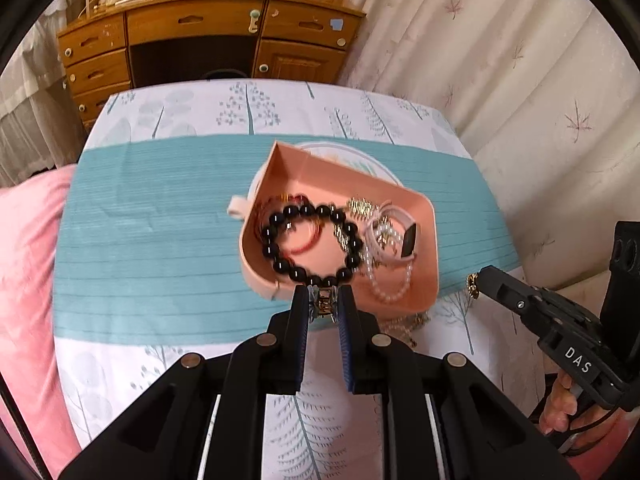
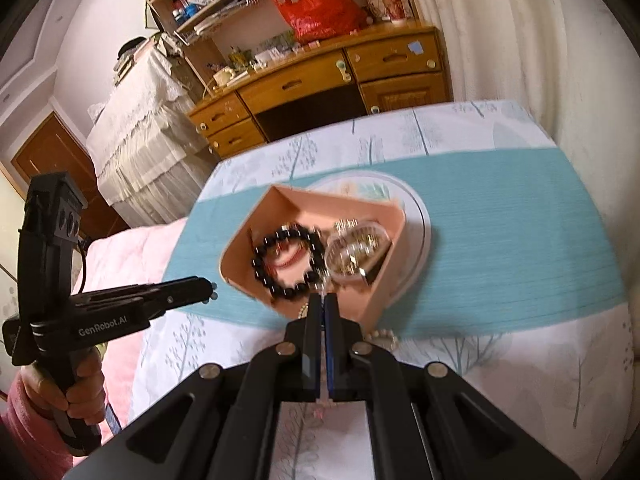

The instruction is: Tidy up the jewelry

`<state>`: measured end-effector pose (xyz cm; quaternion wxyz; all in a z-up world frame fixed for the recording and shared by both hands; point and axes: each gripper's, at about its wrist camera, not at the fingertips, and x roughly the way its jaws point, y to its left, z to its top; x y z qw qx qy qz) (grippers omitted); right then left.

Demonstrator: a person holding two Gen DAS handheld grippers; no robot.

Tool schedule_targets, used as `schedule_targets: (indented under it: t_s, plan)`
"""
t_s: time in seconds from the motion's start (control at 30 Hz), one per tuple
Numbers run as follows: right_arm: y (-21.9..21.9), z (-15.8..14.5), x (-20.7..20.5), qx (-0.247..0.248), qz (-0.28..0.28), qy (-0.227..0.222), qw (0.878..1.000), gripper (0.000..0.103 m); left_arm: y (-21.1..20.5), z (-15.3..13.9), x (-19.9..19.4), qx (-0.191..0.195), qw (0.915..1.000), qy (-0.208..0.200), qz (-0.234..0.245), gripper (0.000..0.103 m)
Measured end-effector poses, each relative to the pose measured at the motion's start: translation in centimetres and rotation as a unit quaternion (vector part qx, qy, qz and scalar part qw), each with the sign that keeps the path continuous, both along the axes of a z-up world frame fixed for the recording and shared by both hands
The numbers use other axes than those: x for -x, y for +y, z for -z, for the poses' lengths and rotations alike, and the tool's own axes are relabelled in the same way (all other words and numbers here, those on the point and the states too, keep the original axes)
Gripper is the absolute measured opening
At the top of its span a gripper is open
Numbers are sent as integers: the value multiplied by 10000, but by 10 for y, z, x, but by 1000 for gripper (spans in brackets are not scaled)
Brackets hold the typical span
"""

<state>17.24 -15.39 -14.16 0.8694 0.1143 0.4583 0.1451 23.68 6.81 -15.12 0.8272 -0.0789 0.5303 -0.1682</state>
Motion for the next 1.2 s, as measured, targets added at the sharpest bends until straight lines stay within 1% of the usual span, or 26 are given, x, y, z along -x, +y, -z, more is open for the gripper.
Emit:
schedule_targets:
  t_s: [0.2,0.33,0.37,0.4,0.43,0.47,0.5,0.57,0.7,0.83,0.9,0.97,1.03,1.1,1.2]
  plan:
    - [6,-8,-13,-63,53,-153,9998,1,-9,-7,-14,45,9998,-151,93,12]
    - [8,-8,-19,-65,105,-221,9997,1,-16,-13,-20,80,9995,-284,144,12]
    - [8,-7,-20,-78,123,-217,9997,2,-18,-14,-22,86,9995,-280,126,19]
    - [8,-5,-21,-94,149,-192,9997,2,-19,-14,-25,61,9996,-247,94,28]
    - [7,-2,-24,-78,167,-112,9998,3,-20,-13,-27,-8,9998,-172,58,47]
    - [6,1,-26,-22,211,-14,9998,5,-22,-11,-29,-79,9999,-97,65,51]
    - [4,3,-27,35,289,76,9995,8,-24,-10,-30,-122,9999,-52,88,51]
    - [-2,5,-27,-14,392,112,9992,11,-25,-7,-31,-116,9999,-3,99,51]
    - [-13,6,-23,-59,532,148,9985,15,-24,-2,-30,-63,9999,102,49,53]
    - [-21,15,-21,62,588,302,9978,22,-23,3,-19,-177,9998,15,-38,54]
    - [-25,21,-19,80,602,428,9972,25,-22,10,-11,-120,9998,128,-75,56]
    - [-27,28,-17,98,599,577,9965,27,-22,18,-1,-84,9994,315,-100,57]
    - [-29,35,-15,84,597,737,9955,27,-24,26,9,-130,9989,438,-79,57]
    - [-30,42,-12,22,586,907,9942,28,-28,34,24,-271,9984,493,-29,58]
    - [-30,54,-7,42,462,1130,9925,28,-33,42,41,-329,9979,553,58,61]
